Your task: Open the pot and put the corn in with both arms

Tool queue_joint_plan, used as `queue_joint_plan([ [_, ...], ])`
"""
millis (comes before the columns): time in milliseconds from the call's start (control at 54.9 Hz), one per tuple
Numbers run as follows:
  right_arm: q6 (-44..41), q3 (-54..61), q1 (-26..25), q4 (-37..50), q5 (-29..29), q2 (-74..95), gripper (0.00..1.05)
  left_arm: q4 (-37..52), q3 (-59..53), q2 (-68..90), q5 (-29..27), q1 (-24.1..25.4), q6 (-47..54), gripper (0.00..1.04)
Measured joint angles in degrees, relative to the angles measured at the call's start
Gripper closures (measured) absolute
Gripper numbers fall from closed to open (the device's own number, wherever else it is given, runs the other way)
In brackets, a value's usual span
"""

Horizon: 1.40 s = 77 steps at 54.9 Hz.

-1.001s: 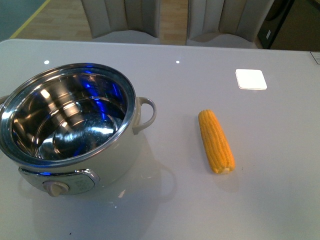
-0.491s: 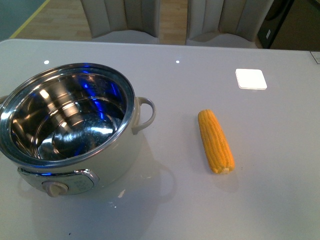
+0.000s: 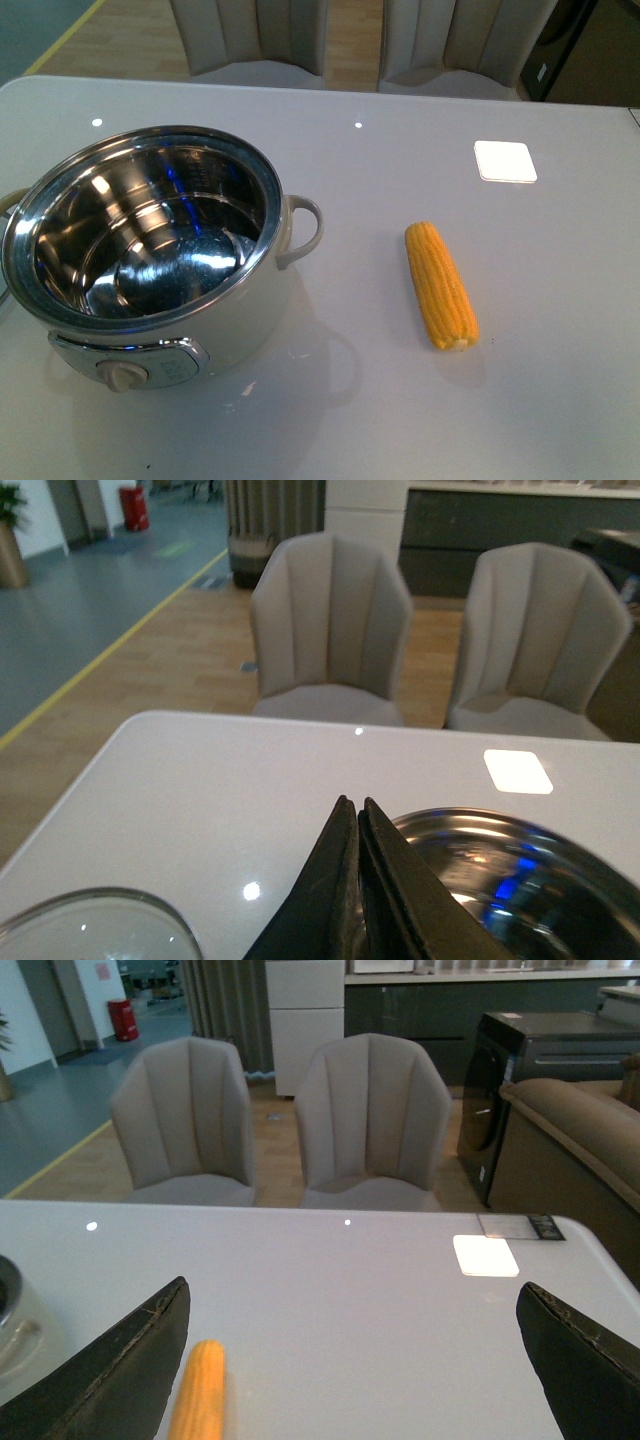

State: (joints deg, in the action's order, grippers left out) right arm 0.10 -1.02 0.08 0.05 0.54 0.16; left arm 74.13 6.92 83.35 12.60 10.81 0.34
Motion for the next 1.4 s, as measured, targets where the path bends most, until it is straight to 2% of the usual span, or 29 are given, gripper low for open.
queue_joint_plan([
  [73, 0.1, 0.0, 0.0, -0.1, -1.0, 0.0, 0.09, -3.3, -3.0, -7.3, -3.4, -0.7, -0.2, 1.02],
  [309, 0.0, 0.0, 0.0, -0.1, -0.7, 0.0, 0.09, -14.5, -6.0, -21.6, -6.5, -3.8, -0.2, 1.02],
  [437, 0.0, 0.0, 0.0, -0.1, -0.6, 0.0, 0.09, -25.6, -6.1, -31.8, -7.4, -5.4, -0.2, 1.02],
  [491, 0.0, 0.0, 0.0, -0.1, -0.7, 0.0, 0.09, -30.0, -6.1, -36.6, -11.4, -8.2, -0.2, 1.02],
  [528, 0.0, 0.0, 0.0, -0.1, -0.7, 0.0, 0.09, -31.5, -6.1, -38.6, -12.1, -9.2, -0.2, 1.02],
  [783, 0.0, 0.0, 0.0, -0.1, -0.7, 0.0, 0.09, -43.4, -6.2, -52.1, -12.6, -10.7, -0.2, 1.02],
  [1401, 0.0, 0.0, 0.0, -0.1, -0.7, 0.0, 0.09, -58.6, -6.2, -67.8, -12.6, -10.7, -0.2, 1.02],
])
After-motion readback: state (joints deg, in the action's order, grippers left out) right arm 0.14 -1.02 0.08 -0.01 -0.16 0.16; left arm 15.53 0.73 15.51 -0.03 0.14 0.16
